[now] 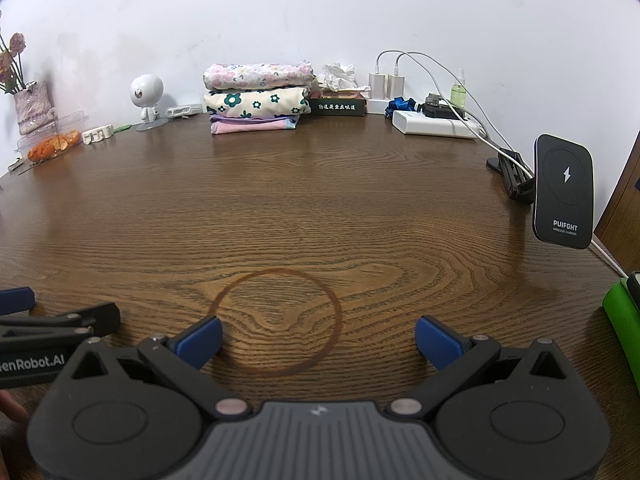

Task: Fold clothes

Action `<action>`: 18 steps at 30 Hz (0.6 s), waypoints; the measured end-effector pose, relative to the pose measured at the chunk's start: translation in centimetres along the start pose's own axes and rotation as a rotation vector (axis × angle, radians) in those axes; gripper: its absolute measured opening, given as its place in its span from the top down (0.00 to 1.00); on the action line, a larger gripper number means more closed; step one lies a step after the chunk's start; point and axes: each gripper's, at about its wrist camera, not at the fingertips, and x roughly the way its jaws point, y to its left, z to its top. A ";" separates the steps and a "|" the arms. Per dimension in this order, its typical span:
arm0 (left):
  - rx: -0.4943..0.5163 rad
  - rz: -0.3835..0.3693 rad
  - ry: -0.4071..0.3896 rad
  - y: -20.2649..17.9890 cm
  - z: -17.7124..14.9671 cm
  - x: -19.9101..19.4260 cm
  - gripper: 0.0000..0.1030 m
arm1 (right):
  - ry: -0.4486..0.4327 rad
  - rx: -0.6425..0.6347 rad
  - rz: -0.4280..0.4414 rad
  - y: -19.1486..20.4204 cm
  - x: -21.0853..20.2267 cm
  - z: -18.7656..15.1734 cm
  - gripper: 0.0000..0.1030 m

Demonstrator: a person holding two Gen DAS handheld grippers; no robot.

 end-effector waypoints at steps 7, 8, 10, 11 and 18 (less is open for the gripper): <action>0.000 0.000 0.000 -0.1 0.1 -0.1 0.00 | 0.000 0.000 0.000 0.0 0.0 0.0 0.00; 0.000 0.000 0.000 -0.1 0.2 -0.1 0.00 | 0.000 0.000 0.000 0.0 0.0 0.0 0.00; 0.000 0.000 0.000 -0.1 0.2 -0.1 0.00 | 0.000 0.000 0.000 0.0 0.0 0.0 0.00; 0.000 0.000 0.000 -0.2 0.3 -0.1 0.00 | 0.000 0.000 0.000 0.0 0.0 0.0 0.00; 0.000 0.000 0.000 -0.3 0.4 -0.2 0.00 | 0.000 0.000 0.000 0.0 0.0 0.0 0.00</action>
